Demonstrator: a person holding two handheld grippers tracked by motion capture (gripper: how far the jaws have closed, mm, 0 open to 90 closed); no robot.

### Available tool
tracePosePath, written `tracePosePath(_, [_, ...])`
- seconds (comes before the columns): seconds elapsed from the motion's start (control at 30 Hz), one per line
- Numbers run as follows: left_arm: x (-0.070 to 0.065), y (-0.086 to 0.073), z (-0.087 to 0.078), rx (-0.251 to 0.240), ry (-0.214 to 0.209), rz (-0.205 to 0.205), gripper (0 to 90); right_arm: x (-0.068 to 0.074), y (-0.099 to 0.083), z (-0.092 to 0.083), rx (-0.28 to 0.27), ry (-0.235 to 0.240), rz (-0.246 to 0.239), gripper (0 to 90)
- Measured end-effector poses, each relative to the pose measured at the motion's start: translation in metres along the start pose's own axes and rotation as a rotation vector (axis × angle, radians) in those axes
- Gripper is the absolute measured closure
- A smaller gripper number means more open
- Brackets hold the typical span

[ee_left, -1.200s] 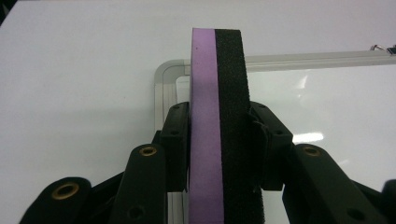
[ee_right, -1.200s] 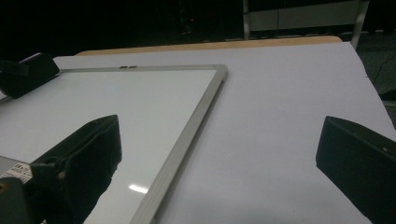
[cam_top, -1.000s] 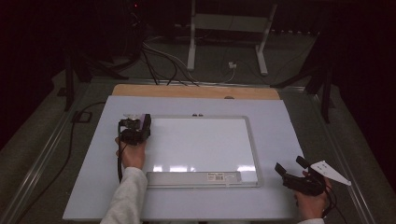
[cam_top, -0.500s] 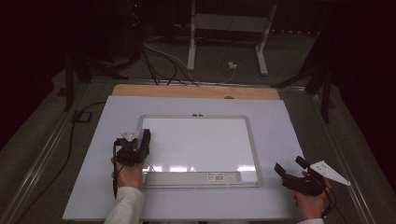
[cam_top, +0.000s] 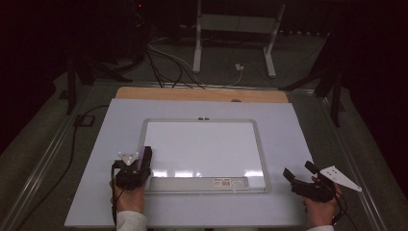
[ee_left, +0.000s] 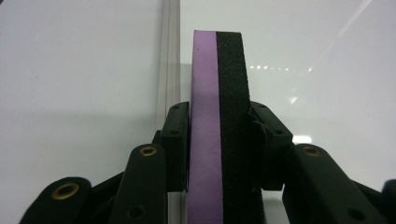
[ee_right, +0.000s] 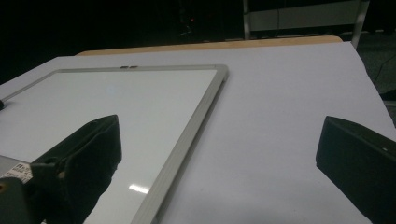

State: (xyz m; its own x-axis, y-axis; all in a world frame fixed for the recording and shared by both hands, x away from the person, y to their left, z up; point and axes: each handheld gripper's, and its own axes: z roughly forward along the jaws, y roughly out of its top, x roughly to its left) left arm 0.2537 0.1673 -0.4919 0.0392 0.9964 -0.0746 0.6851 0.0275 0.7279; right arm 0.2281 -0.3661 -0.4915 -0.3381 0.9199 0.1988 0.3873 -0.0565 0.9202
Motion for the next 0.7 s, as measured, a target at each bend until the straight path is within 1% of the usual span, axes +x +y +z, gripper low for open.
tracePosePath(0.03, [-0.001, -0.001, -0.001, 0.000, 0.003, 0.005, 63.9, 0.000, 0.000, 0.000, -0.001, 0.000, 0.000, 0.8])
tracePosePath(0.1, [-0.001, -0.003, -0.003, -0.002, 0.002, -0.007, 63.9, 0.001, 0.000, 0.000, -0.004, 0.000, -0.004, 0.8])
tracePosePath(0.27, [-0.004, -0.008, -0.007, -0.012, 0.009, -0.016, 63.8, 0.001, 0.000, 0.001, 0.000, 0.000, -0.007, 0.8])
tracePosePath(0.43, [-0.006, -0.010, -0.006, -0.022, 0.018, -0.001, 63.0, 0.002, 0.000, 0.000, -0.002, 0.001, -0.007, 0.8])
tracePosePath(0.47, [-0.006, -0.010, -0.006, -0.028, 0.010, -0.005, 60.9, 0.001, 0.000, 0.000, -0.003, 0.002, -0.006, 0.8])
tracePosePath(0.53, [-0.005, -0.009, -0.006, -0.051, 0.005, -0.004, 48.6, 0.001, 0.000, 0.000, -0.003, 0.001, -0.004, 0.8])
tracePosePath(0.63, [-0.001, -0.002, -0.012, -0.113, -0.016, 0.019, 35.7, 0.001, 0.000, 0.000, -0.003, 0.001, -0.005, 0.8])
tracePosePath(0.7, [0.005, 0.004, -0.018, -0.165, -0.048, 0.035, 30.9, 0.001, 0.000, 0.000, -0.003, 0.000, -0.005, 0.7])
